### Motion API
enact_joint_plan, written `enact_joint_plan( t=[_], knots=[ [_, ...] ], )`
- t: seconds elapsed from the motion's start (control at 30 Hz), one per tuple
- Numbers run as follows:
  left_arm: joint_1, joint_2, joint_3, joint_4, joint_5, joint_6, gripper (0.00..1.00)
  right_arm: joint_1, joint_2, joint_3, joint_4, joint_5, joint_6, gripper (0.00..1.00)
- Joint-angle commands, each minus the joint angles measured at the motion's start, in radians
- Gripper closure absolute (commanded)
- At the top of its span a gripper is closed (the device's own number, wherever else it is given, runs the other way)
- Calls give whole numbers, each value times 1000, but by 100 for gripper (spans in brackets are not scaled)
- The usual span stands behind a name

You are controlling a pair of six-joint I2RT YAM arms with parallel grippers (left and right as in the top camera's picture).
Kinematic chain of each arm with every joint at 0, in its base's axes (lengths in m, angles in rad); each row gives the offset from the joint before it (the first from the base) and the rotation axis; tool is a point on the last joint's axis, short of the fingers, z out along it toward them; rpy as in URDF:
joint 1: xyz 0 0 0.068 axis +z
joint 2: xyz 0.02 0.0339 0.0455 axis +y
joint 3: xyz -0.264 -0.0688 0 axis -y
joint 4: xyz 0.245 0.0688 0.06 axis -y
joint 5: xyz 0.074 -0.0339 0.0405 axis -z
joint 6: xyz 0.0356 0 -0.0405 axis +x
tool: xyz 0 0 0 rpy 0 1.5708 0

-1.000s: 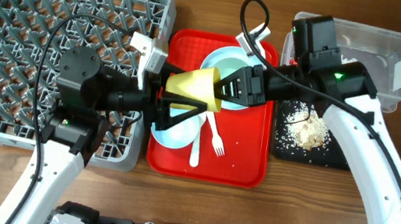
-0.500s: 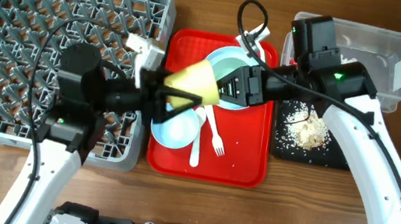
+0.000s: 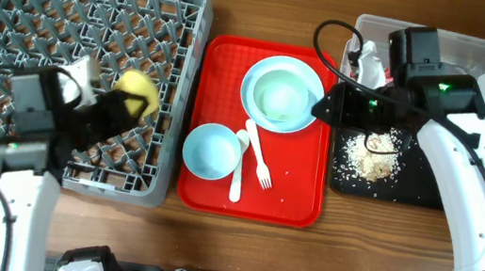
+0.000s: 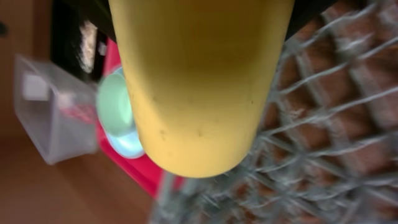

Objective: Sort waste into correct bins and load items into the dishwasher rack
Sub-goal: 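Place the yellow cup into the dish rack with the left gripper, then grasp the light-blue bowl with the left gripper, place it in the rack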

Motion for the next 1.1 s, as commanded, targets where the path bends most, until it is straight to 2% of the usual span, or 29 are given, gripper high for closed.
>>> enact_joint_plan(
  t=[0.0,0.07,0.23,0.33,0.43,0.47,0.5,0.53,0.57,0.6,0.63,0.77,0.9,0.97,1.07],
  knots=[
    [64,-23,134,-149,-331,14,96,-11,-40,6,-26,139,-8,58],
    [74,-23,158,-191,-411,14,96,-11,-40,6,-35,146,-9,58],
    [74,80,157,-243,-478,13,94,-11,-40,6,-42,146,-5,58],
    [74,177,157,-239,-476,13,92,-11,-40,6,-44,146,-5,58],
    [73,257,157,-238,-473,6,86,-11,-40,6,-44,146,-4,58],
    [73,294,157,-235,-473,6,80,-11,-40,6,-44,146,-5,58],
    [74,322,157,-234,-473,6,71,-10,-40,6,-44,145,-5,58],
    [74,339,157,-234,-472,6,70,-10,-40,6,-44,145,-5,58],
    [73,364,157,-234,-472,6,60,-10,-40,6,-44,145,-5,58],
    [74,374,157,-233,-472,6,16,-10,-40,6,-45,145,-5,58],
    [73,375,157,-230,-472,6,2,-10,-40,6,-48,145,-5,58],
    [73,343,196,-227,-456,6,0,-10,-40,6,-53,145,-4,57],
    [55,249,274,-219,-316,7,0,-10,-40,6,-65,146,-5,57],
    [1,190,280,-185,-258,10,0,-10,-40,6,-67,155,-3,57],
    [-159,137,280,-146,-252,32,0,-26,-45,6,-72,272,117,56]
  ],
)
